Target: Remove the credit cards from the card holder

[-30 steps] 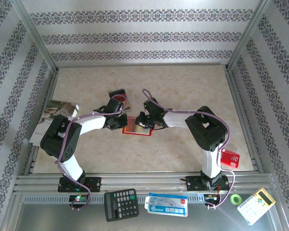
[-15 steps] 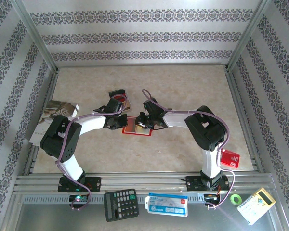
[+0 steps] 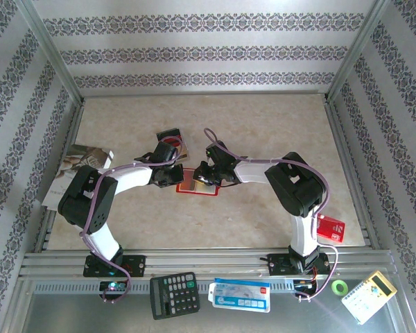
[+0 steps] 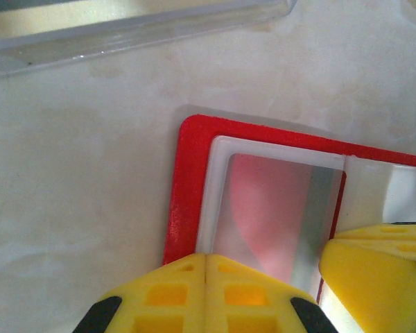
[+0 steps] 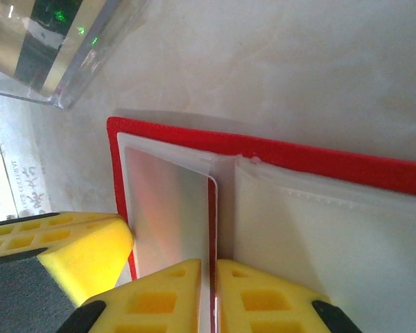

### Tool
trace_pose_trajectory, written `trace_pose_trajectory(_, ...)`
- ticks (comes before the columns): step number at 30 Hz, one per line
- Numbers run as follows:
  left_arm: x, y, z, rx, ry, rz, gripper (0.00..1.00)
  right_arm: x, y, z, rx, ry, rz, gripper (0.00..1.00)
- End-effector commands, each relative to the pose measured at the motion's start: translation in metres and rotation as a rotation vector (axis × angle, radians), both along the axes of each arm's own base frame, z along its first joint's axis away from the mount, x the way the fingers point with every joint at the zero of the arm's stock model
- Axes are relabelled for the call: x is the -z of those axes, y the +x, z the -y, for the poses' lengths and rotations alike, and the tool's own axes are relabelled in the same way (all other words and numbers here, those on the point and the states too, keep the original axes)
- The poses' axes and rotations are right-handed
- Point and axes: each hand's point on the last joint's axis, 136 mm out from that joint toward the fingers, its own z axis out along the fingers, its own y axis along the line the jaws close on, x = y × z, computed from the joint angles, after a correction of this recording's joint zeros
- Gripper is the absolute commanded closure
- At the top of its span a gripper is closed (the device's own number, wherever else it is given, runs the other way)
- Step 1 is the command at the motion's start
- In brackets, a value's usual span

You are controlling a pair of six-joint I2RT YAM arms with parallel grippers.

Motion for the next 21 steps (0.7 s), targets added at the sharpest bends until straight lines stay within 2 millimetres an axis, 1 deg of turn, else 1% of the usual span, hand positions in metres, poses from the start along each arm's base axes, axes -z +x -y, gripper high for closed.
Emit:
trace_pose_trajectory(1, 0.009, -0.004, -0.002, -0.004, 0.008, -0.036, 1.00, 0.009, -0.004, -0.003, -0.015, 0.004, -0.014, 0.85)
trace_pose_trajectory(6, 0.009, -0.005, -0.003, -0.005, 0.012, -0.036, 1.00, 0.006, -0.003, 0.000, -0.007, 0.003, 0.000, 0.87)
trace_pose_trajectory(11, 0.008, -0.004, -0.004, -0.007, 0.016, -0.034, 1.00, -0.004, 0.001, 0.003, -0.007, 0.042, 0.041, 0.88)
trace_pose_trajectory(21, 0.010, -0.006, -0.004, -0.003, 0.022, -0.042, 1.00, -0.011, 0.003, 0.009, -0.010, 0.083, 0.069, 0.89)
